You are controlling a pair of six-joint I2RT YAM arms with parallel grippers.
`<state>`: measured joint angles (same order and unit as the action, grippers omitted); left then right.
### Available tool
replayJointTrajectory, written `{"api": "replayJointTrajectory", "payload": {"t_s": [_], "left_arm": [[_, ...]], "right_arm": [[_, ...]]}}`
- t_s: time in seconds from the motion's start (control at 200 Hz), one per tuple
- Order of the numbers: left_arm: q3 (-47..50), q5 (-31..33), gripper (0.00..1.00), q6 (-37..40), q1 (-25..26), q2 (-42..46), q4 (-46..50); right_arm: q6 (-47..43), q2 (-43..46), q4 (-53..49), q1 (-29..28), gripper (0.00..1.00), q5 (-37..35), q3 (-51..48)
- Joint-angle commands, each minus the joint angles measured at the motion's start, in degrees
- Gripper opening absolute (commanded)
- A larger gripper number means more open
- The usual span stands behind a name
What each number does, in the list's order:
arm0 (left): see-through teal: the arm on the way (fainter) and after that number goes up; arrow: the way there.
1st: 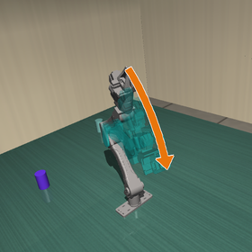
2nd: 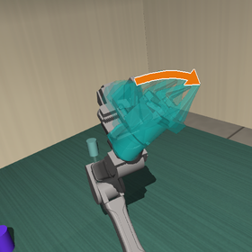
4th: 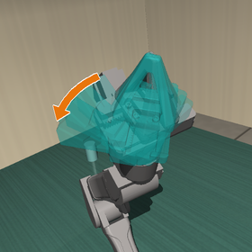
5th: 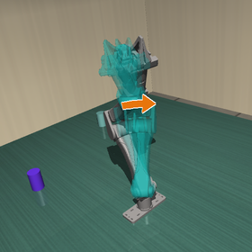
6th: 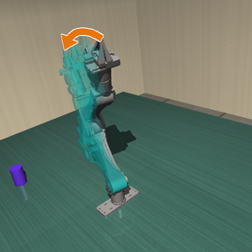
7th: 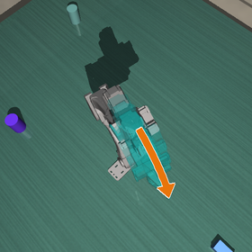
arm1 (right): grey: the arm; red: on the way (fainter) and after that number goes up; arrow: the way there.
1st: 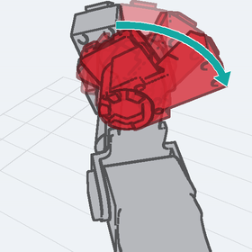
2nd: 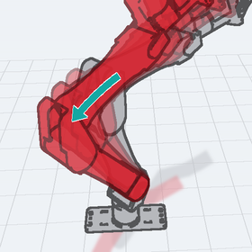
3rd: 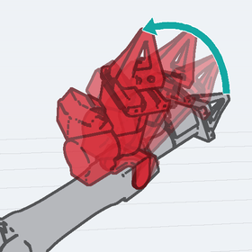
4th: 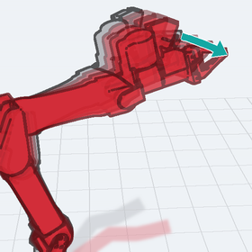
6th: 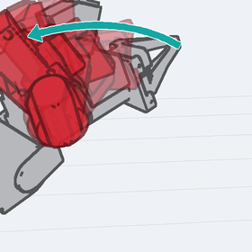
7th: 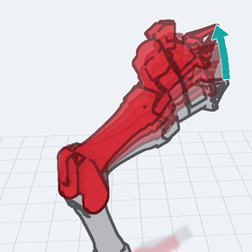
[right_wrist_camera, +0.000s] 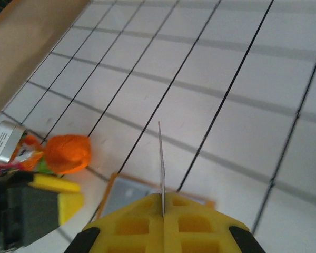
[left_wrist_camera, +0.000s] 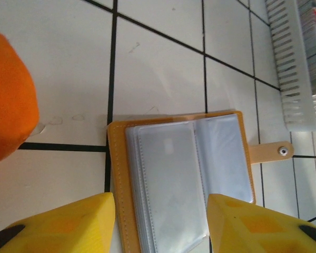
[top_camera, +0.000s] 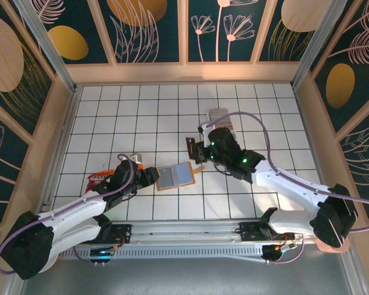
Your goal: Put the credit cards into the card holder
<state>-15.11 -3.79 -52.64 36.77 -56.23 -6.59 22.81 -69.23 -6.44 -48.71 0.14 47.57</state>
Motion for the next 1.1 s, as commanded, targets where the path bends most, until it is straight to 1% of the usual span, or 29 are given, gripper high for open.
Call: {"api": "replayJointTrajectory", "payload": {"t_s": [0.0,0.19,0.315,0.49,0.606,0.856,1.091], "left_arm": [[-2.5,0.5,0.49,-0.9,0.3,-1.7,-0.8],[-3.6,0.1,0.47,-1.3,0.4,-4.8,-2.6],[-4.0,1.1,0.45,-1.7,0.3,-6.7,-2.0],[-3.3,1.2,0.44,-3.3,0.3,-7.8,-2.0],[-3.1,1.3,0.44,-2.4,0.3,-8.6,-1.2],[-2.5,-4.6,0.42,-2.1,0.3,-13.8,-4.9],[-2.7,-6.3,0.40,-1.8,0.4,-16.5,-6.1]], "right_arm": [[18.6,-2.5,7.3,-1.1,0.00,4.5,-3.2],[20.1,-8.5,11.2,-2.6,0.00,6.8,-2.8],[20.4,-14.0,13.5,-2.6,0.00,9.9,-0.8],[19.4,-20.7,11.3,-2.5,0.00,10.4,1.9],[18.8,-22.0,11.1,-2.5,0.00,10.1,0.6],[19.9,-23.9,13.3,-2.5,0.00,11.8,-1.6],[20.4,-25.1,13.3,-2.6,0.00,11.5,-2.2]]}}
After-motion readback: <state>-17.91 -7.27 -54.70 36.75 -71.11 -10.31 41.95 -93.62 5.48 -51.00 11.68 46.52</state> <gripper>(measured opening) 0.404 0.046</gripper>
